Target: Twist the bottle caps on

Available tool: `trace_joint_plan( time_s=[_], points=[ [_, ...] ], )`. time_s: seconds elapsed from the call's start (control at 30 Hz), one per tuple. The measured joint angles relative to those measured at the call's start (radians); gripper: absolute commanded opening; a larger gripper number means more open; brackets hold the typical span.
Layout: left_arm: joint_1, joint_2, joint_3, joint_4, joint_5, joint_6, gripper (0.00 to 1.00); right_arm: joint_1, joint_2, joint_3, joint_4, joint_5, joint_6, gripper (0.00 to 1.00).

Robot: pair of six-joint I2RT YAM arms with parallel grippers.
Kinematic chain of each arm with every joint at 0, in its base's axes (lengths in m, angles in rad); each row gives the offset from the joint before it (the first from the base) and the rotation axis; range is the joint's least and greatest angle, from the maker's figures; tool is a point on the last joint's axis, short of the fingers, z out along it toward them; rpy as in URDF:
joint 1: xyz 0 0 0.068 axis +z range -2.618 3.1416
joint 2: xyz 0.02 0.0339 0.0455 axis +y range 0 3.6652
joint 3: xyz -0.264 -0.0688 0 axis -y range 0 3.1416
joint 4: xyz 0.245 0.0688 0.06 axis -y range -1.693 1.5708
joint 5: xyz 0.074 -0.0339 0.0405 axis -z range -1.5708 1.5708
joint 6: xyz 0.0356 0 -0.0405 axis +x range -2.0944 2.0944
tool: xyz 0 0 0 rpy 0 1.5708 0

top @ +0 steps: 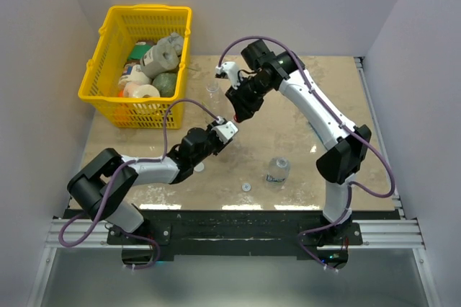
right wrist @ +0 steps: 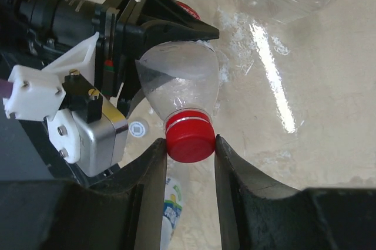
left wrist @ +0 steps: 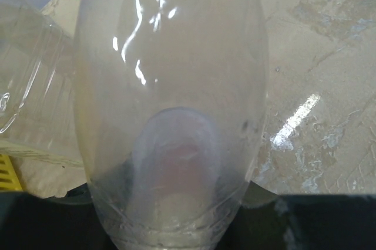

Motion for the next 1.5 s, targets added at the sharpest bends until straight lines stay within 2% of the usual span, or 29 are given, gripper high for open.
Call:
trace_joint_plan(
  time_s=[0.03, 0.07, 0.13, 0.17, 0.2, 0.27, 0.37, 0.43, 0.53, 0.63, 0.77, 0.93, 1.07, 1.27, 1.5],
  points=[
    [-0.001, 0.000, 0.001, -0.006, -0.011, -0.003, 0.00, -0.002, 0.003, 0.000, 0.006, -0.001, 0.015, 0.26],
    [-0.002, 0.000, 0.001, -0.008, -0.023, -0.007, 0.00, -0.002, 0.005, 0.000, 0.014, 0.000, 0.031, 0.37],
    [-0.002, 0.000, 0.002, -0.005, -0.033, -0.021, 0.00, -0.002, 0.011, 0.021, 0.015, 0.005, 0.054, 0.54],
    [-0.002, 0.000, 0.006, 0.000, -0.034, -0.029, 0.00, -0.005, 0.021, 0.049, 0.005, 0.005, 0.064, 0.58],
    [-0.002, -0.001, 0.011, 0.004, -0.038, -0.036, 0.00, -0.008, 0.034, 0.089, -0.008, 0.000, 0.078, 0.70],
    [0.002, -0.006, 0.028, 0.015, -0.040, -0.059, 0.00, -0.026, 0.083, 0.235, -0.044, -0.029, 0.103, 0.75],
    [0.011, -0.028, 0.034, 0.017, -0.014, -0.084, 0.00, -0.072, 0.098, 0.401, -0.019, -0.110, 0.132, 0.75],
    [0.022, -0.043, 0.034, 0.016, 0.035, -0.103, 0.00, -0.122, 0.034, 0.383, 0.027, -0.164, 0.147, 0.72],
    [0.041, -0.061, 0.034, 0.003, 0.153, -0.129, 0.00, -0.182, -0.128, 0.243, 0.117, -0.211, 0.106, 0.66],
    [0.064, -0.081, 0.039, -0.048, 0.298, -0.132, 0.00, -0.191, -0.315, 0.061, 0.153, -0.237, -0.084, 0.63],
    [0.081, -0.105, 0.076, -0.173, 0.499, -0.074, 0.00, -0.156, -0.466, -0.079, 0.110, -0.252, -0.457, 0.61],
    [0.085, -0.107, 0.165, -0.373, 0.689, 0.066, 0.00, -0.090, -0.496, -0.185, 0.008, -0.216, -0.869, 0.61],
    [0.085, -0.106, 0.206, -0.470, 0.764, 0.133, 0.00, -0.001, -0.496, -0.290, -0.029, -0.169, -1.107, 0.61],
    [0.086, -0.101, 0.230, -0.542, 0.808, 0.176, 0.00, 0.051, -0.506, -0.364, -0.051, -0.138, -1.326, 0.59],
    [0.086, -0.096, 0.254, -0.567, 0.832, 0.195, 0.00, 0.061, -0.517, -0.386, -0.052, -0.111, -1.452, 0.53]
  ],
)
